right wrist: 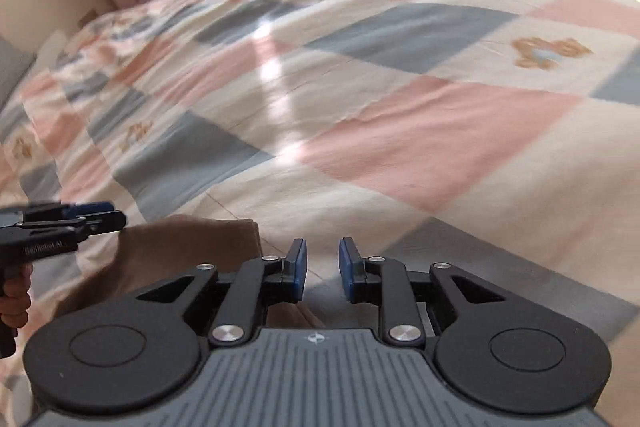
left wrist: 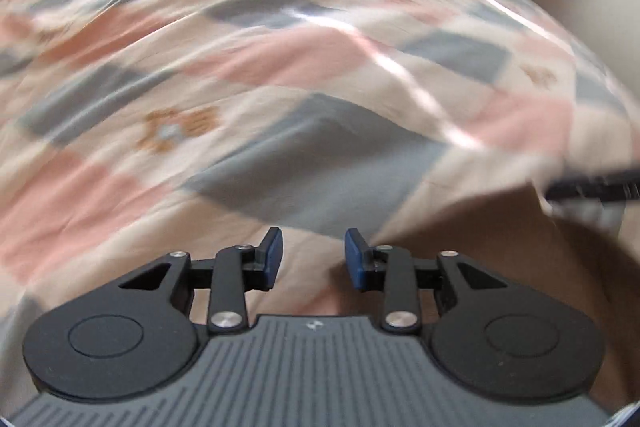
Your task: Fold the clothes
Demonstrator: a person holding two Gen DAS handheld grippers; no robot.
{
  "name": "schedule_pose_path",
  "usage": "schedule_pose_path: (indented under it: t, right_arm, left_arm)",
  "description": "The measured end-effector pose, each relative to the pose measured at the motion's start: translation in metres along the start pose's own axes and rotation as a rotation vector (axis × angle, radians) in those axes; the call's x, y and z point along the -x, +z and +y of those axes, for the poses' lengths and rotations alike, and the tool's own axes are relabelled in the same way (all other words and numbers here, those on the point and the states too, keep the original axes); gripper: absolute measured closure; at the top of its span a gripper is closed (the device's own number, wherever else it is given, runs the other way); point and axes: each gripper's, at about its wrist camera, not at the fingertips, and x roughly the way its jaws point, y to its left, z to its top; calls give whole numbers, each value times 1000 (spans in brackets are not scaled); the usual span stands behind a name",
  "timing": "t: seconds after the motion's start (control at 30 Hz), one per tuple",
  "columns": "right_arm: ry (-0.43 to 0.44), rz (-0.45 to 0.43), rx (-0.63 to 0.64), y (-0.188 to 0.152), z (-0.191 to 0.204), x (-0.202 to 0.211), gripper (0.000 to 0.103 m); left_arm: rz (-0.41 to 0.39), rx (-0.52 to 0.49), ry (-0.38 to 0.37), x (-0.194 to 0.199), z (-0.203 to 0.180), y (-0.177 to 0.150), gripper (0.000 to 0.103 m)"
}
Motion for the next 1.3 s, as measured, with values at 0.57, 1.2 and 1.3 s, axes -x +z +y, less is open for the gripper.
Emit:
schedule_pose_path:
  t: [0.57, 1.2, 1.3]
  right_arm:
    - [67, 212, -239, -282, -7, 218, 49]
    - [22, 208, -223, -361, -17, 286, 45]
    - [4, 206, -255, -382, -17, 297, 45]
  left_arm:
    - [397, 403, 108, 255, 3, -366, 44]
    - [269, -2, 693, 296, 105, -273, 73]
    - [236, 114, 513, 315, 86, -309, 74]
